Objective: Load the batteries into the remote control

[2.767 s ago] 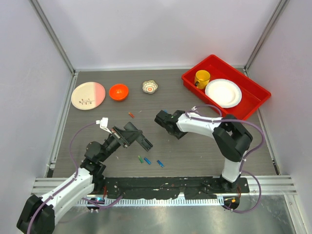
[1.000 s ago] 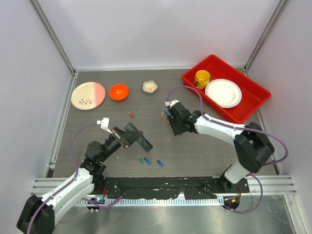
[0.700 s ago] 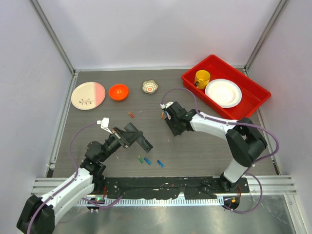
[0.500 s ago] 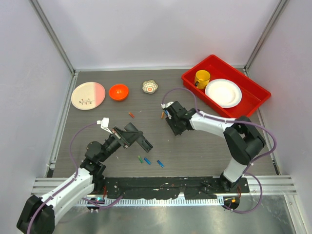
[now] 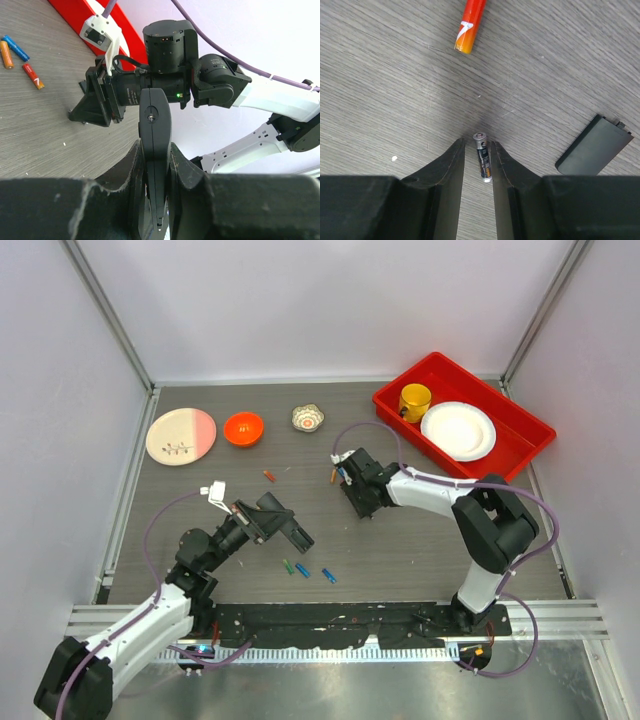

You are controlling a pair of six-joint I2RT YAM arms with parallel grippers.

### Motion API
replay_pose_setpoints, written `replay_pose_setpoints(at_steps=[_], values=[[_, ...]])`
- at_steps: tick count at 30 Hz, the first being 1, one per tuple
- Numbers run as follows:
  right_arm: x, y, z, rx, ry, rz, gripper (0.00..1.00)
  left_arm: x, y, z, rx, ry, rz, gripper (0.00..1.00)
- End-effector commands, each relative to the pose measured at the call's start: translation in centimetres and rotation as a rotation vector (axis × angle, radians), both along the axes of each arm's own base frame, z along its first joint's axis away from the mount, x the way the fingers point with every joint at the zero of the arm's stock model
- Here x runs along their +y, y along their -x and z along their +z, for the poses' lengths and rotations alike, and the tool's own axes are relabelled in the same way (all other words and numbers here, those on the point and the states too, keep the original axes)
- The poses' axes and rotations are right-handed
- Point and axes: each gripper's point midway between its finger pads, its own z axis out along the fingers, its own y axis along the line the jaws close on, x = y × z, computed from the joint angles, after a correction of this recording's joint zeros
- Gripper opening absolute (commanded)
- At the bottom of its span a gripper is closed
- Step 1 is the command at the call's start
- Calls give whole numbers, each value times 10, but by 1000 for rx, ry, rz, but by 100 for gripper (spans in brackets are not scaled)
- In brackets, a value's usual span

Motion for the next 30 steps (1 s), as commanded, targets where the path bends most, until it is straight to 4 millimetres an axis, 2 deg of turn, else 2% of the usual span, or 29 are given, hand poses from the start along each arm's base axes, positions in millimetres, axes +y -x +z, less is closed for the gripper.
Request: replay_pose_setpoints(at_steps=[1, 13, 15, 18, 19, 20, 21, 23, 24, 25, 26, 27, 28, 29, 30], values=[[6, -12, 7, -31, -29, -9, 32, 0, 4, 3, -43, 4, -14, 0], [4, -3, 0, 10, -39, -21, 21, -1, 4, 4, -43, 4, -12, 0], [5, -1, -3, 25, -43, -26, 16, -1, 4, 5, -46, 5, -15, 0], [7, 1, -1, 67, -98, -79, 1, -1, 3, 3, -40, 3, -16, 0], [19, 7, 4, 116, -187, -116, 1, -2, 4, 2, -36, 0, -19, 0], [21, 8, 9, 119, -226, -146, 1, -3, 3, 0, -26, -6, -22, 0], [30, 0, 37, 53, -321, -161, 1, -5, 4, -1, -21, -11, -34, 0], [32, 5, 59, 18, -421, -232, 1, -7, 3, 1, -25, -10, -45, 0], [36, 1, 94, -72, -514, -234, 1, -10, 2, -3, -9, -20, -55, 0], [39, 10, 106, -101, -543, -226, 1, -12, 3, -3, -11, -20, -66, 0], [33, 7, 120, -174, -548, -276, 1, -14, 2, 4, -24, -9, -70, 0], [34, 16, 150, -241, -602, -256, 1, -18, 1, 1, -4, -9, -81, 0], [44, 31, 159, -257, -616, -213, 1, -20, 1, 8, -5, 13, -88, 0], [41, 37, 166, -295, -602, -216, 1, -22, 1, 15, -26, 30, -95, 0], [43, 45, 174, -310, -611, -201, 1, -26, 1, 13, -15, 25, -108, 0]])
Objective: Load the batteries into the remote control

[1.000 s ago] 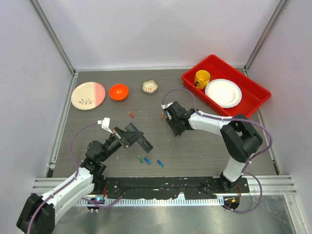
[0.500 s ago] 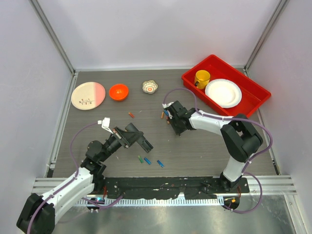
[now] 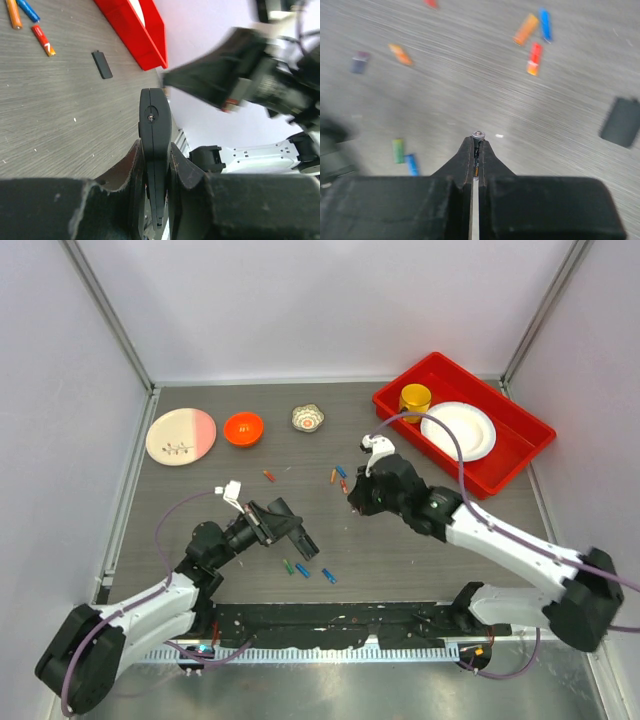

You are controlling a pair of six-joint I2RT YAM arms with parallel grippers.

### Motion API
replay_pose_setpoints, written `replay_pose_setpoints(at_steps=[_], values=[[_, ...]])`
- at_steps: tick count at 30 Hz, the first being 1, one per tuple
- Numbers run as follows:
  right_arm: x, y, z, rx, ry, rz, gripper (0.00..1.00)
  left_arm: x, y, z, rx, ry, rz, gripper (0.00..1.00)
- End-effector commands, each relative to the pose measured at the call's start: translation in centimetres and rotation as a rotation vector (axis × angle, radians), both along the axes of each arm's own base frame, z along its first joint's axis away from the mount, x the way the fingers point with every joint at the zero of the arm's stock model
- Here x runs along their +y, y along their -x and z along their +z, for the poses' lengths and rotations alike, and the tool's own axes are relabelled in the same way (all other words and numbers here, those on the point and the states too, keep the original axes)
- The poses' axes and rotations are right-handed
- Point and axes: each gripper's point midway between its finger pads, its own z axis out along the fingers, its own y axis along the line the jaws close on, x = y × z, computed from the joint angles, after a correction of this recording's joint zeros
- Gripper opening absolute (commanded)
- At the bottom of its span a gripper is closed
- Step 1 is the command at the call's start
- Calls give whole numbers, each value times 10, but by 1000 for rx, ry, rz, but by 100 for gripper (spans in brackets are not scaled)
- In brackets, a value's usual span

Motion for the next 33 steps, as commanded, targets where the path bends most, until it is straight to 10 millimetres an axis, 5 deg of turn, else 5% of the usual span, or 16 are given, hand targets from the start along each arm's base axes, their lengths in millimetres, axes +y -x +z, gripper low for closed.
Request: replay_pose_setpoints(at_steps=[1, 7, 14, 33], values=[[27, 29, 75, -194, -163, 7, 1, -16, 0, 50, -120, 93, -59, 0], [31, 67, 95, -258, -222, 79, 1, -38, -2, 64, -177, 133, -143, 0], [48, 84, 108, -316, -239, 171, 1, -54, -14, 59, -128, 228, -189, 0], [70, 79, 86, -429, -167, 144, 1, -72, -14, 75, -91, 292, -287, 0]])
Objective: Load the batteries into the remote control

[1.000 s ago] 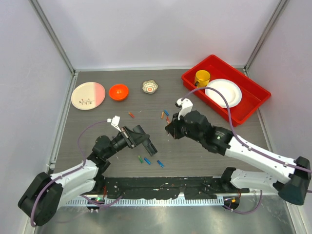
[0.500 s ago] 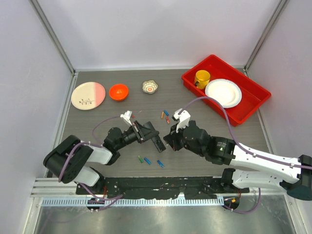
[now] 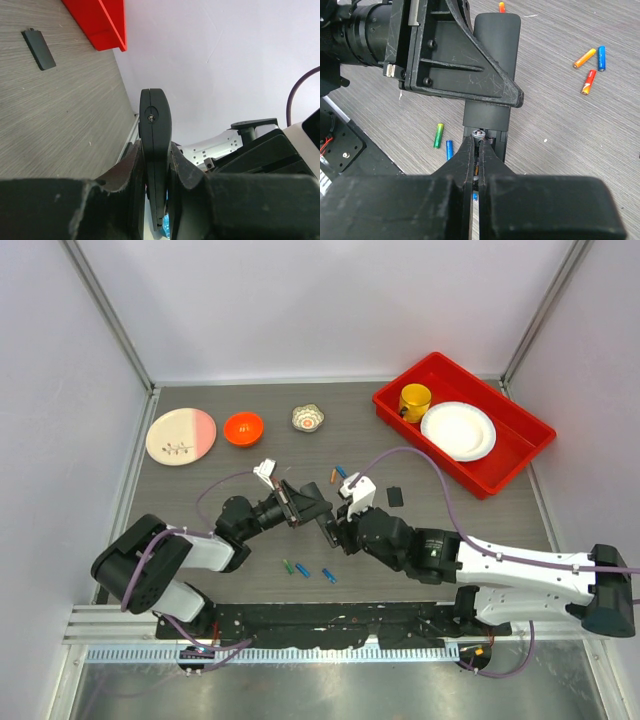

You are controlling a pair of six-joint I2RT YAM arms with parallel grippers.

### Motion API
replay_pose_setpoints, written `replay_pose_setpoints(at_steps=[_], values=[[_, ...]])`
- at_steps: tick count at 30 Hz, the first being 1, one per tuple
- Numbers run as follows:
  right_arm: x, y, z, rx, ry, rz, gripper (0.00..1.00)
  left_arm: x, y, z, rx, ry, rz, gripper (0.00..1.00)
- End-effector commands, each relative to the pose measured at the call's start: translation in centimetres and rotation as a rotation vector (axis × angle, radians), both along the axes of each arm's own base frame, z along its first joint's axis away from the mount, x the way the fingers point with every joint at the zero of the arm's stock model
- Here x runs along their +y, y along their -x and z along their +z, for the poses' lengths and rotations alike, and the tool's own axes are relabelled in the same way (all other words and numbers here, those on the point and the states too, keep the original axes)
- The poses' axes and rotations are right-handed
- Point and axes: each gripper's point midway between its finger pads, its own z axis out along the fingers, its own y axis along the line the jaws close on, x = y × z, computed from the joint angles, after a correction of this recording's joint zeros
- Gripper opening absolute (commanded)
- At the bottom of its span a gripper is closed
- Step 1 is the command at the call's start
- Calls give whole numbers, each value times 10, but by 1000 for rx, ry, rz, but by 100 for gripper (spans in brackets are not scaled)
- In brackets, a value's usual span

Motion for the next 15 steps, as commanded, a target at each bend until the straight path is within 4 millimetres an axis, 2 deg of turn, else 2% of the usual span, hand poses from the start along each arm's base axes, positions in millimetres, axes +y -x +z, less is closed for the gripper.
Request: replay_pose_setpoints(at_steps=[1, 7, 15], values=[[6, -12, 22, -85, -75, -63, 1, 0, 11, 63, -217, 170, -44, 0], [6, -14, 16, -93, -42, -67, 1, 0, 12, 62, -215, 168, -46, 0], [10, -5, 3, -48, -10, -19, 1, 1, 8, 66, -228, 174, -23, 0]])
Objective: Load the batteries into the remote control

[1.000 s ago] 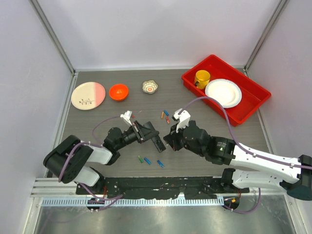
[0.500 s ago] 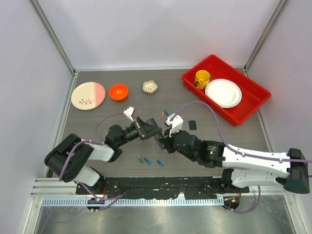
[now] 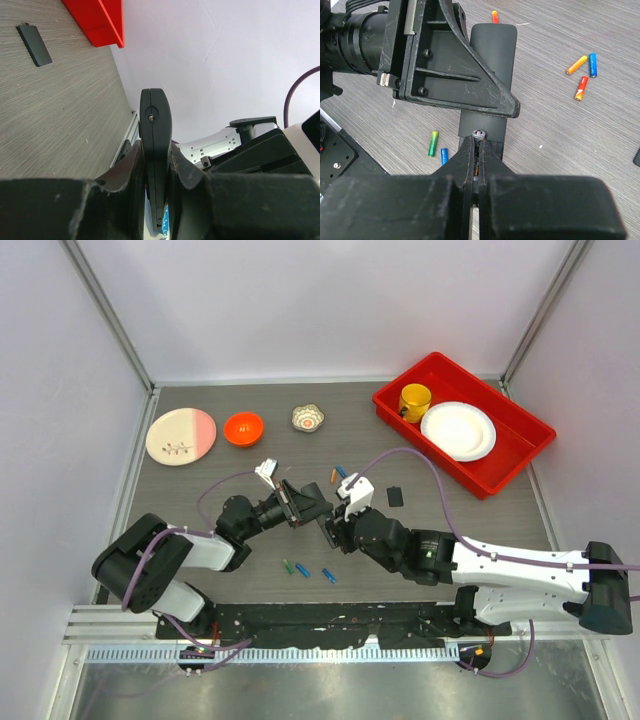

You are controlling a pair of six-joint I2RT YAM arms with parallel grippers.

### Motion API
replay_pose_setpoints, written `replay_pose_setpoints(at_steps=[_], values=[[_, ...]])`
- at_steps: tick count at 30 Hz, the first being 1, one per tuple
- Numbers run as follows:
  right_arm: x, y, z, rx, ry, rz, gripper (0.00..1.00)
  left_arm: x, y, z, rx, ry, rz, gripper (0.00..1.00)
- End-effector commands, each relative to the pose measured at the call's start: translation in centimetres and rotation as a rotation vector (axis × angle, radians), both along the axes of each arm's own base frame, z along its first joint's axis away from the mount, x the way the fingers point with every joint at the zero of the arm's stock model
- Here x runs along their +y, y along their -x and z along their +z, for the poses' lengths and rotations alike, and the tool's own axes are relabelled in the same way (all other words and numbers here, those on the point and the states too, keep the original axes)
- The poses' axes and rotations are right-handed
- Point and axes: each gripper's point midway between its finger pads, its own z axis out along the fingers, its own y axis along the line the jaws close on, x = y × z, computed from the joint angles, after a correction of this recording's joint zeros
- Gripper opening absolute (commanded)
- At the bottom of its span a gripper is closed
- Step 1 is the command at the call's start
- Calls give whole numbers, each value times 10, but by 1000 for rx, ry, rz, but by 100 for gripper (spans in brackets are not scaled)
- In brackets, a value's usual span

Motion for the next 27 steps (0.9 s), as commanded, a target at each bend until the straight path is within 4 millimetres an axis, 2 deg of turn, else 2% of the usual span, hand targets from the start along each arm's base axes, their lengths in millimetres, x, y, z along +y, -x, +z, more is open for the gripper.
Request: replay_pose_setpoints(at_steps=[1, 19, 23, 27], values=[[8, 4, 4, 9, -17, 25, 1, 3, 5, 67, -249, 172, 1, 0], [8, 20, -14, 122, 5, 55, 1, 5, 1, 81, -298, 190, 37, 0], [10, 21, -24, 145, 47, 51, 1, 5, 1, 84, -303, 197, 35, 0], [14, 21, -28, 157, 69, 54, 5, 6, 2, 87, -305, 204, 34, 0]])
